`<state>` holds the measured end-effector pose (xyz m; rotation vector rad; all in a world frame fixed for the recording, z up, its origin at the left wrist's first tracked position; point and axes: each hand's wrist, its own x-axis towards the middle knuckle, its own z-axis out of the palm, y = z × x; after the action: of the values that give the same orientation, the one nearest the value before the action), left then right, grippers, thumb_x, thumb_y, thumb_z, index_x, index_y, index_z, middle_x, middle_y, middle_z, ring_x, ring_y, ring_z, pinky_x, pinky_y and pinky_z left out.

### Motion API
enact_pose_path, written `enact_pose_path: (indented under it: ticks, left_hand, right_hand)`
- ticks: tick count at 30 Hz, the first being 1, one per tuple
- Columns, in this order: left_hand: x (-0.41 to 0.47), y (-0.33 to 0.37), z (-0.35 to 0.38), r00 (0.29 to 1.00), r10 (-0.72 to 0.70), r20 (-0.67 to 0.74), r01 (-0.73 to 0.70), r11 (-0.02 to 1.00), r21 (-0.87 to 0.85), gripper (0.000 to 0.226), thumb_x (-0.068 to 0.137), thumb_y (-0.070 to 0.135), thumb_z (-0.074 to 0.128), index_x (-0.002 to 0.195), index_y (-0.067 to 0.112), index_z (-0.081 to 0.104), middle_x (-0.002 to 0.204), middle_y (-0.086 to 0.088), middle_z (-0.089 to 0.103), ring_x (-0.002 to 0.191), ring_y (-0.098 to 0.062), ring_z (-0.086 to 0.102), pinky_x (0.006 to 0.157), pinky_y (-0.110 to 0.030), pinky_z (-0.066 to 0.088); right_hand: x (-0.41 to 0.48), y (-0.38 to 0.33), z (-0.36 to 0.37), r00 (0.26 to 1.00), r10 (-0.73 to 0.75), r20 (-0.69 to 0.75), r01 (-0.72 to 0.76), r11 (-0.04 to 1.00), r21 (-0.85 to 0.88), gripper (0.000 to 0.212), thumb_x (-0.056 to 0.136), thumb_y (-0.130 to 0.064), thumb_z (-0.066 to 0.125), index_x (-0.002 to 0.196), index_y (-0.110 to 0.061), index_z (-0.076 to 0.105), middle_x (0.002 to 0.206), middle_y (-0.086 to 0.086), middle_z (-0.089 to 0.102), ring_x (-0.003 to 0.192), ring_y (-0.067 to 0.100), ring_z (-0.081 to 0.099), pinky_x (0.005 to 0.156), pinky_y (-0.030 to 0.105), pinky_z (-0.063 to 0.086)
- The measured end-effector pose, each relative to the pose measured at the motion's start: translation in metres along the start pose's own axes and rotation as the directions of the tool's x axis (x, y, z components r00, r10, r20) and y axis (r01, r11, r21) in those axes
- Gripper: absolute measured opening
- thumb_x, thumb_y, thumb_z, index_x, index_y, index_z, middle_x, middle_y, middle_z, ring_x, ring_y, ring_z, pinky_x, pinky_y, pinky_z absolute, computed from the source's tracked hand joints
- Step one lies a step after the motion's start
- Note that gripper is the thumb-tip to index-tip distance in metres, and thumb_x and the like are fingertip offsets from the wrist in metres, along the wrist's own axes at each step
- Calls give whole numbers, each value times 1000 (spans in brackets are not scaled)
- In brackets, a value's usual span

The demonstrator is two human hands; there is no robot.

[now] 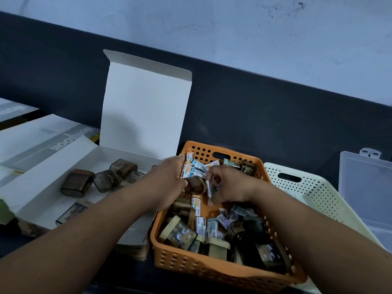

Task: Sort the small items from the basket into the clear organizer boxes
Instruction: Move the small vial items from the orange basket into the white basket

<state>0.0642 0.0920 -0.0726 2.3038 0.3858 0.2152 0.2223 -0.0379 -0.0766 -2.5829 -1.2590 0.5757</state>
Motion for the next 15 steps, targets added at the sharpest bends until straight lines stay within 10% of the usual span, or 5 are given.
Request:
enact_pose_path:
  ticks: [15]
  left_hand:
    - [4, -1, 1, 1000, 7, 2, -7, 999, 36, 47, 95, 15, 52, 138, 27, 38, 131, 5, 55, 109, -13, 58, 94, -35, 49]
  right_hand:
    - [-67, 21, -26, 934, 22, -357, 160, 866, 473, 47, 63, -14, 89, 100, -20, 60, 88, 2, 56, 71, 8, 59, 71, 30, 54]
